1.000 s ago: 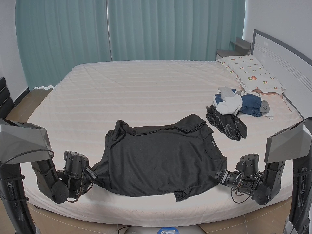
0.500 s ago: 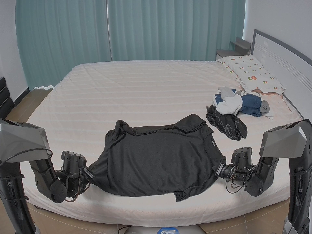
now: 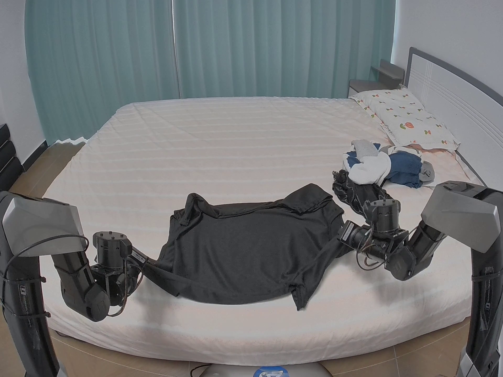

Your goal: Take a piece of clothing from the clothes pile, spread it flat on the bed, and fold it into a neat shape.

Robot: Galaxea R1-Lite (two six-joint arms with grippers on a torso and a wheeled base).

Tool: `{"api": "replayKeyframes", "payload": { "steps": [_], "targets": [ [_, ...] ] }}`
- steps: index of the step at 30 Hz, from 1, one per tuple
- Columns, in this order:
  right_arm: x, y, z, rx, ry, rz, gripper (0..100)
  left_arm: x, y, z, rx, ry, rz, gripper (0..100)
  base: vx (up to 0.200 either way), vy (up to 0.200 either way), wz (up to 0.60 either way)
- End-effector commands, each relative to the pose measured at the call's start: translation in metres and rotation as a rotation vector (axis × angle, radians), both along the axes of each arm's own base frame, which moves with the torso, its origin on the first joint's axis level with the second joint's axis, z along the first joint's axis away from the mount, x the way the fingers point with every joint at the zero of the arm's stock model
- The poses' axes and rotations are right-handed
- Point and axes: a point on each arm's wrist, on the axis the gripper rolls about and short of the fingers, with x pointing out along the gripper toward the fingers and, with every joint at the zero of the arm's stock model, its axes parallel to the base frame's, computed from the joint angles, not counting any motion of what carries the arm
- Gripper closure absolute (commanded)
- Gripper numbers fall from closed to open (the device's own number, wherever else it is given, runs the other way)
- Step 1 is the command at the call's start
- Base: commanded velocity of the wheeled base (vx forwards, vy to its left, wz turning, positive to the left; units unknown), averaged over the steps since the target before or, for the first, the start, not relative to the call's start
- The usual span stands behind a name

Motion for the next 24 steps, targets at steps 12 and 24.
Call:
{"api": "replayKeyframes", "payload": {
  "steps": [12,24],
  "targets": [
    [0.062,0.021,-0.031,0.007,-0.028,0.003,0,0.028,0.032,-0.023,-0.026,-0.037,0.123,100,0.000,0.000,0.00],
    [0.020,-0.002,0.002,0.029,-0.017,0.070,0,0.033,0.044,-0.030,-0.023,-0.033,0.156,100,0.000,0.000,0.00]
  ]
}}
